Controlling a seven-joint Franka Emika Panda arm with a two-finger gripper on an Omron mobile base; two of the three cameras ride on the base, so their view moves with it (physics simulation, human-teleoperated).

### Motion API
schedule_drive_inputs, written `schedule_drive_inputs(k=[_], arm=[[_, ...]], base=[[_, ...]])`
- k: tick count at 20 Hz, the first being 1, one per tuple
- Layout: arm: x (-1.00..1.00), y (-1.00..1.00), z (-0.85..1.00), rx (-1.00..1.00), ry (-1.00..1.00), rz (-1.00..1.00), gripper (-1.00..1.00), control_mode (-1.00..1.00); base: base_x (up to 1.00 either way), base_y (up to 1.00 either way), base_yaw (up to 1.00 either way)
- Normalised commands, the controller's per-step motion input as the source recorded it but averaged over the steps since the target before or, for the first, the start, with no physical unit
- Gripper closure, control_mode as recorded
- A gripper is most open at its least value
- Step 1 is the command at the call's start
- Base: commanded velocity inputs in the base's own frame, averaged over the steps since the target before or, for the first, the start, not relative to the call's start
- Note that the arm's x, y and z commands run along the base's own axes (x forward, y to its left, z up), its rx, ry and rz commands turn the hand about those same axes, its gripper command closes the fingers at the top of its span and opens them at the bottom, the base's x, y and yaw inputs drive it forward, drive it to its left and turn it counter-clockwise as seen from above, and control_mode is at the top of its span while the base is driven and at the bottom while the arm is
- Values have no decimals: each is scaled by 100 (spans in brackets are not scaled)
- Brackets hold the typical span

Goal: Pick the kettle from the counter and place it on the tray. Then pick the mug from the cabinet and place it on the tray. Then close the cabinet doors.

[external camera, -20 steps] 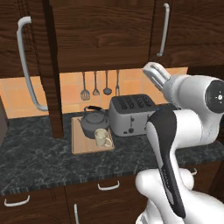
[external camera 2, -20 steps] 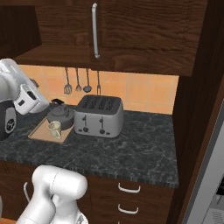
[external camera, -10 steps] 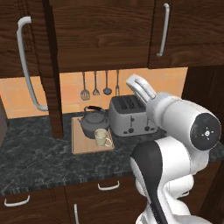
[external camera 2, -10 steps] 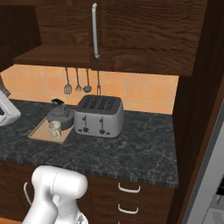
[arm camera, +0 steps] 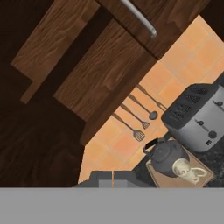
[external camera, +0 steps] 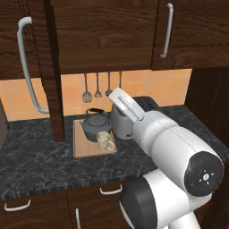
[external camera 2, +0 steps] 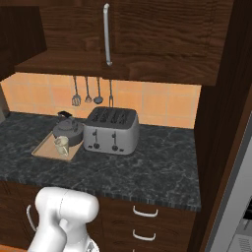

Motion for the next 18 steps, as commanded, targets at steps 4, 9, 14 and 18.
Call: schedule_drive_inputs(k=[4,9,14,18], arm=[[-66,48,-9,0,-11,3,100,-100],[-27,57,-21,0,-6,0,100,-100],[0,43,-14,0,-10,0,100,-100],[0,39,-6,0,-17,-1,100,-100]], base=[[0,0,0],[0,0,0],[0,0,0],[0,0,0]])
